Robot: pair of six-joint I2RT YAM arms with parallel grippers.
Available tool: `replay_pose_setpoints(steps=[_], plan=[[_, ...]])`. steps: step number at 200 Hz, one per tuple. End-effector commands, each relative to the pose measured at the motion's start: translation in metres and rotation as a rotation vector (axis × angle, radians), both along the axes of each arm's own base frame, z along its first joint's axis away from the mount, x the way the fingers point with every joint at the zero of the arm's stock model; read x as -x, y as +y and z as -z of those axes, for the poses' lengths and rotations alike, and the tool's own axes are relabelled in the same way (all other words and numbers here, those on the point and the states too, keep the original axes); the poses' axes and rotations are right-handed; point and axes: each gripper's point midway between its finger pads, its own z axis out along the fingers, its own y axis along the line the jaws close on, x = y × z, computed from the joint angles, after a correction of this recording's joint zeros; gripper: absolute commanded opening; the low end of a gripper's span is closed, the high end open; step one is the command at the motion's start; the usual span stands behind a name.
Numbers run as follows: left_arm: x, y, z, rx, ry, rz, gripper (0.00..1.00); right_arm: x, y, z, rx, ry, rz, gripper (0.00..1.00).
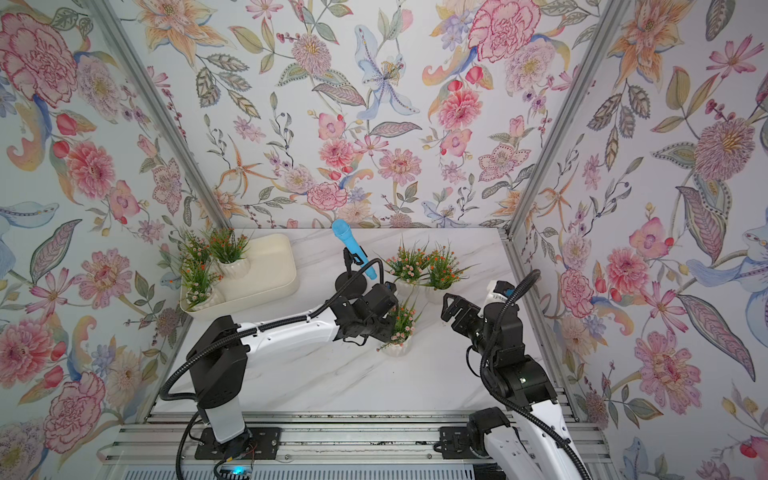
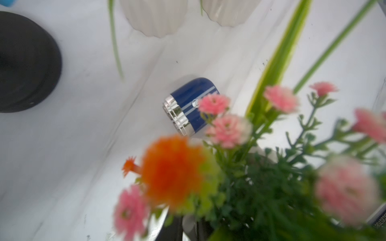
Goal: Put the potted gypsophila into the storage box
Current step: Pick up the baby's breath potted plant from the center of the board, then place the baby's breath potted plant at the storage box.
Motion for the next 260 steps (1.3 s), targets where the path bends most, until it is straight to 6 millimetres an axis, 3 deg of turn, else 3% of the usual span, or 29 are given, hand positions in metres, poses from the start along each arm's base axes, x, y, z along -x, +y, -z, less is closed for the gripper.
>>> replay_pose_setpoints(steps=[1,24,28,41,76,85,116,150,181,185,209,260], plan=[[-0.012,0.022,-0.054,0.087,-0.089,-0.08,0.0,-0.019,0.02,-0.033,-0.016,-0.104,-0.068,1.0],[-0.027,0.067,-0.066,0.06,-0.112,-0.177,0.0,-0.039,0.046,-0.048,0.017,-0.153,-0.129,1.0],[-0.028,0.077,-0.079,0.078,-0.131,-0.196,0.0,-0.043,0.052,-0.051,0.029,-0.163,-0.141,1.0],[-0.038,0.105,-0.087,0.079,-0.145,-0.253,0.0,-0.053,0.074,-0.064,0.079,-0.2,-0.184,1.0],[-0.075,0.184,-0.106,0.054,-0.198,-0.418,0.0,-0.079,0.148,-0.099,0.21,-0.308,-0.323,1.0],[-0.086,0.204,-0.111,0.05,-0.214,-0.456,0.0,-0.08,0.177,-0.108,0.24,-0.347,-0.385,1.0],[-0.121,0.267,-0.116,0.028,-0.248,-0.566,0.0,-0.095,0.24,-0.134,0.299,-0.457,-0.481,1.0],[-0.158,0.332,-0.11,0.016,-0.267,-0.677,0.0,-0.11,0.29,-0.145,0.31,-0.515,-0.575,1.0],[-0.181,0.388,-0.107,0.008,-0.288,-0.78,0.0,-0.122,0.324,-0.146,0.347,-0.546,-0.627,1.0],[-0.186,0.394,-0.094,0.0,-0.263,-0.789,0.0,-0.124,0.327,-0.146,0.349,-0.55,-0.633,1.0],[-0.197,0.427,-0.081,0.008,-0.256,-0.849,0.0,-0.132,0.347,-0.149,0.349,-0.573,-0.664,1.0],[-0.204,0.485,-0.05,-0.055,-0.22,-0.952,0.0,-0.153,0.358,-0.155,0.394,-0.603,-0.624,1.0]])
